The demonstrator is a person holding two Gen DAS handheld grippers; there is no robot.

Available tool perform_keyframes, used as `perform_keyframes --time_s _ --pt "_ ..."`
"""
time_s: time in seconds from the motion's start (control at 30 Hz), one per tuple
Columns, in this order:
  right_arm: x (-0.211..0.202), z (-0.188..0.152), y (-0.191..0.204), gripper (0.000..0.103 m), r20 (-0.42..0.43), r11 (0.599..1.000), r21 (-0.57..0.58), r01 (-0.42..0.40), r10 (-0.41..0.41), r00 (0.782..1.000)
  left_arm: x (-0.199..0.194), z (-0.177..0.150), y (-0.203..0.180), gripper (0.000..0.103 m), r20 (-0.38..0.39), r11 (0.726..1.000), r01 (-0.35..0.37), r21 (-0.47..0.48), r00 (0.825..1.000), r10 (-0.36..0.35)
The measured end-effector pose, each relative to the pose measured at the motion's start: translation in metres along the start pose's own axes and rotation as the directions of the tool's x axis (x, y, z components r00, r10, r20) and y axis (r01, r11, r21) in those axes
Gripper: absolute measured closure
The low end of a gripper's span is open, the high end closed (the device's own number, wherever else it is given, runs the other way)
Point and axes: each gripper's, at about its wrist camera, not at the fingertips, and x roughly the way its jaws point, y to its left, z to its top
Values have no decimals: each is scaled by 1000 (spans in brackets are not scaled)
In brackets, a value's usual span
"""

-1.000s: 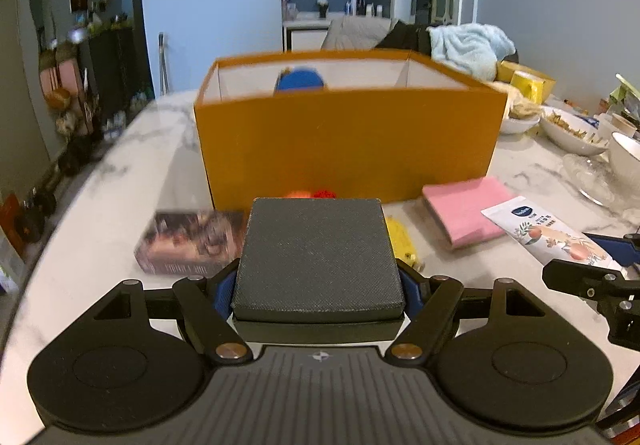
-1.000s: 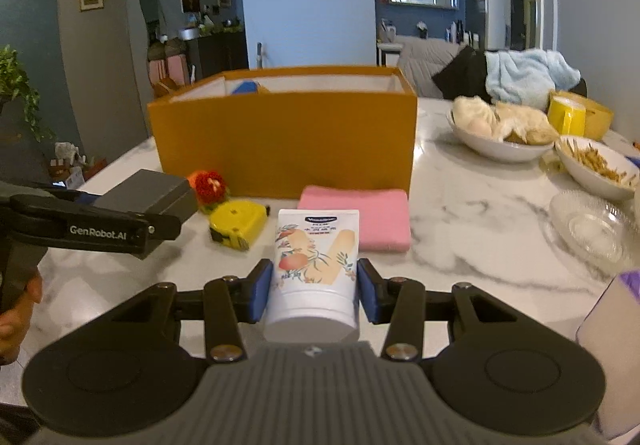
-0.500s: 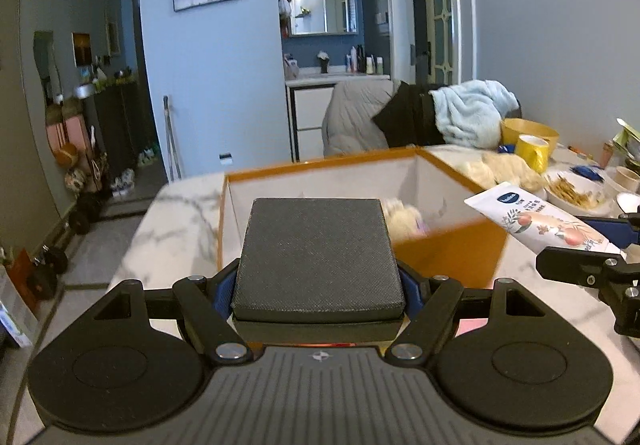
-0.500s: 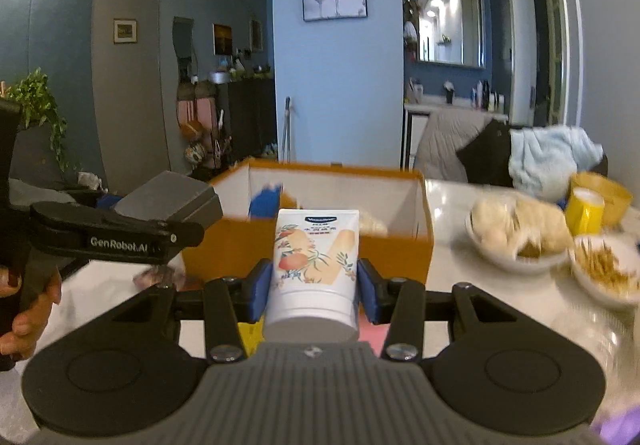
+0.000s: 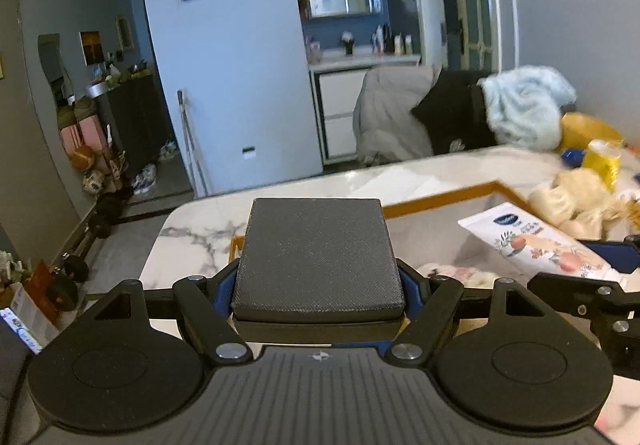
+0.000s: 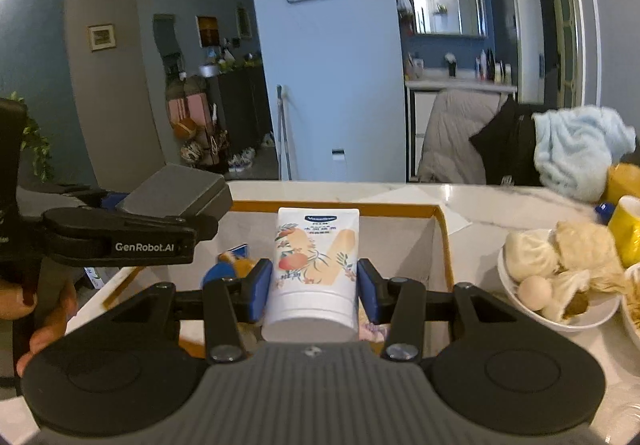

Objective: Organize objects
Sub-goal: 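Lift and carry gray case and Vaseline tube over the orange box, then lower gray case and tube into the box and open both tools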

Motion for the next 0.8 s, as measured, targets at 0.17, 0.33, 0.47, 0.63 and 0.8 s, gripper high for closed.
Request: perform_keyframes --time_s 0.17,0.33,0.47,0.63,0.8 --pt "37 -4 -6 55 -67 1000 3 14 -14 998 25 -6 -1 14 -67 999 -25 -42 998 22" --pt "59 -14 -6 55 -128 1000 -10 16 -17 992 31 -8 4 14 -105 998 -7 -68 994 0" --pt "68 -24 -5 55 -188 1000 -28 8 -14 982 39 -9 -1 14 -148 999 5 -54 989 -13" --pt "75 -29 -11 55 -232 1000 9 -1 3 973 43 -5 3 14 -177 996 6 -93 984 -23" --pt "79 -25 -7 55 -254 1000 -16 5 -9 967 46 -1 0 14 -201 994 -28 -107 980 6"
